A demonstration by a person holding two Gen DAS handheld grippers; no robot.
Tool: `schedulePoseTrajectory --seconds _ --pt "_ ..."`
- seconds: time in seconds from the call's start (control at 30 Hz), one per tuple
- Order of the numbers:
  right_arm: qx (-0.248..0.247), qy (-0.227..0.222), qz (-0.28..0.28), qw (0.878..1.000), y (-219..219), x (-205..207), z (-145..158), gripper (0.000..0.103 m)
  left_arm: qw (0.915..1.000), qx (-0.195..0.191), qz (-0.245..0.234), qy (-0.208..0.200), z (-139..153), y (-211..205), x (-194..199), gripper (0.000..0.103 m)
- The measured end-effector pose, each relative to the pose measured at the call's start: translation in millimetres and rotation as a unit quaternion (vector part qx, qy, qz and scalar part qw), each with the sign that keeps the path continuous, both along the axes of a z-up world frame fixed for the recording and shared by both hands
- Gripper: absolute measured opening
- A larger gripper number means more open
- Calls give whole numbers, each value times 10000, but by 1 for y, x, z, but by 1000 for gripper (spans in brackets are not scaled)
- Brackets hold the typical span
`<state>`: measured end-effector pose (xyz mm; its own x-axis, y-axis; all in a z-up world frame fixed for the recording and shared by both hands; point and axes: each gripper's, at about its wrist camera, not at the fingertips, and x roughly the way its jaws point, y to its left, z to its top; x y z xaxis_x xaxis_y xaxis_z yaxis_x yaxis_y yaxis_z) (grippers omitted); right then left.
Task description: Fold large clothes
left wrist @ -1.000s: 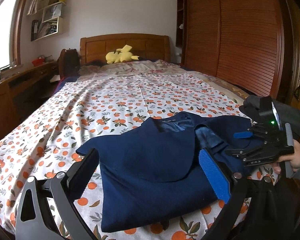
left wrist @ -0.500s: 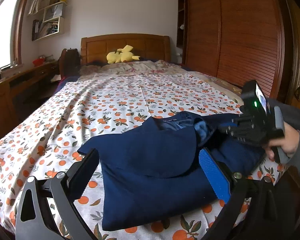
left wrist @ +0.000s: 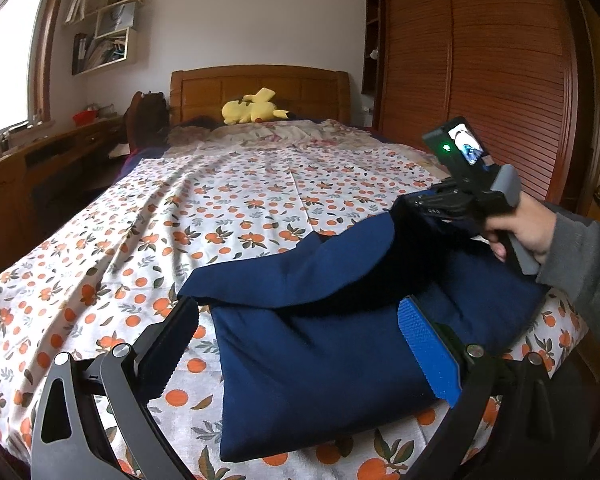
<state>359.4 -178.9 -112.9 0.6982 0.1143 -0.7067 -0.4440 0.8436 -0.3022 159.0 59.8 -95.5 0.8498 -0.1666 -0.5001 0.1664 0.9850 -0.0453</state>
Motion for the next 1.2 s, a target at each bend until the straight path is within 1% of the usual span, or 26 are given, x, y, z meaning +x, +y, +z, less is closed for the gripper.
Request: schedulePoseTrajectory --seconds 0.23,0.27,0.3,0.37,0.43,0.5,0.6,0.7,0.8,0.87,1.0,1.1,1.2 --pt "-101 55 -128 9999 10 29 -13 5 10000 14 62 50 -3 5 2 100" --pt "-114 60 -158 9998 11 32 -15 8 10000 12 74 59 -4 6 3 100" --pt "-117 52 -194 9997 11 33 -16 14 9999 14 85 71 -5 7 3 100" --pt "-99 0 -274 9996 10 34 -16 22 9999 18 107 84 -6 7 4 100" --pt "-54 -53 -288 9996 7 31 -14 25 9999 21 132 98 -6 9 5 100" --pt "58 -156 -280 9995 4 25 -9 41 9998 14 152 95 -6 11 5 100" --pt "259 -276 -37 9993 2 8 2 51 9998 -8 182 91 -5 15 8 100" --pt "235 -254 308 9989 8 -11 3 60 9997 -28 211 79 -5 17 7 100" --pt "260 -241 586 9977 15 -32 3 61 9997 -40 238 72 -5 18 7 100" --pt "365 -184 754 9963 20 -44 4 61 9996 -31 256 69 -6 19 6 100" --pt "504 -179 1153 9919 42 -70 8 61 9995 -9 311 60 -5 22 6 100" --pt "590 -17 1485 9872 59 -84 6 61 9993 29 374 70 -4 26 5 100" --pt "525 255 1876 9805 84 -95 -8 62 9990 28 449 13 -1 31 1 100"
